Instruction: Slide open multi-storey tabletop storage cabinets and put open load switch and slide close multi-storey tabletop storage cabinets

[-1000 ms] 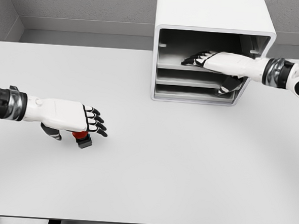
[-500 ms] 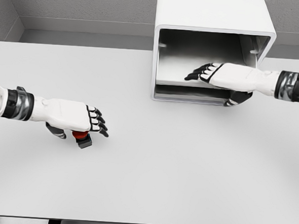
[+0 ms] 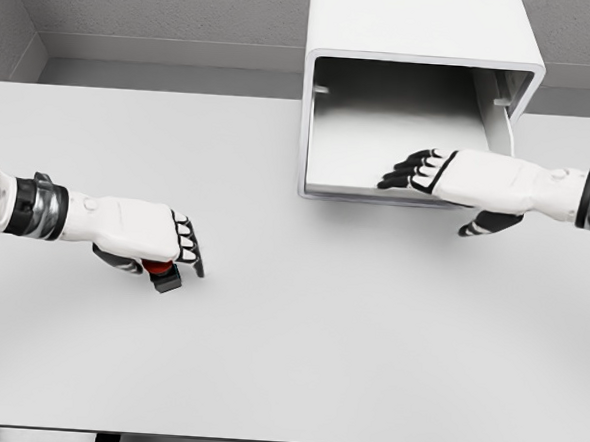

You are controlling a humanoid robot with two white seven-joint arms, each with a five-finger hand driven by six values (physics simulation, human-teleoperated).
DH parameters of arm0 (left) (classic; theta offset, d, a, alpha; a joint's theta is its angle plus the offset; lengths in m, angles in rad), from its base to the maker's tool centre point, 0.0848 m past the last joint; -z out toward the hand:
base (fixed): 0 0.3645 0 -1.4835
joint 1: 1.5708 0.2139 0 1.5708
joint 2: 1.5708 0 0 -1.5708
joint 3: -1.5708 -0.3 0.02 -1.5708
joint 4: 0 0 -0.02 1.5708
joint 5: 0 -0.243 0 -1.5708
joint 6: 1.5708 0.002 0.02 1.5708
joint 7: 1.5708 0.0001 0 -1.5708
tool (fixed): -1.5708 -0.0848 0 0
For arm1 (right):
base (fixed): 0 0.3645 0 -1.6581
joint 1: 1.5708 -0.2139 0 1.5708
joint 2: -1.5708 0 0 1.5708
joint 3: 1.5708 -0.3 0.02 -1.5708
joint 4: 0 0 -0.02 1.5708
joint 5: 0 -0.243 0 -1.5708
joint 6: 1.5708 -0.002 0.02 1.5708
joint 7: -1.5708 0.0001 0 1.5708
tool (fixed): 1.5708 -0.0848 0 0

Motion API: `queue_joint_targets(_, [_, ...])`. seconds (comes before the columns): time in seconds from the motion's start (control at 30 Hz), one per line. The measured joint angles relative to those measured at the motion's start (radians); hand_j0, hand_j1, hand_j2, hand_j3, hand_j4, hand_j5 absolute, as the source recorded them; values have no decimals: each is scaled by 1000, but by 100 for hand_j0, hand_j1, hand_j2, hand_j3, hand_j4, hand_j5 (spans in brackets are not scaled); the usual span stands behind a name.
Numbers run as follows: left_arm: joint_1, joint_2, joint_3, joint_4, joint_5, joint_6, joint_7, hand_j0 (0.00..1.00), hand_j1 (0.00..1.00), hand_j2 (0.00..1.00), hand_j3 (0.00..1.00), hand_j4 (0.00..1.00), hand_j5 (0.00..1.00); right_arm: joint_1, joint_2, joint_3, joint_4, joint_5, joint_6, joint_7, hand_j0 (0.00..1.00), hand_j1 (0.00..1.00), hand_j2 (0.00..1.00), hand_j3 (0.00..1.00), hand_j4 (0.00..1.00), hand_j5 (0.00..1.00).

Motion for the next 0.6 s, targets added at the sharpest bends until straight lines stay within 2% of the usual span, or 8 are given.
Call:
queue_joint_targets(0.2, [12,3,0,-4,-1,0,0,58,58,58,58,58,58,63,-33,-59,-24,-15,-15,2,100,100,100,100,100,100])
queue_joint_targets(0.23, [12,3,0,-4,-1,0,0,54,54,54,54,54,54,86,-41,-83,-28,-27,-16,2,100,100,100,100,100,100])
queue_joint_targets(0.43, [12,6,1,-4,2,1,0,45,45,45,45,45,45,152,-95,-256,-51,-152,-17,2,100,100,100,100,100,100])
queue_joint_targets(0.6, [3,7,2,-4,1,0,0,45,45,45,45,45,45,301,-175,-406,-94,-276,-18,3,100,100,100,100,100,100])
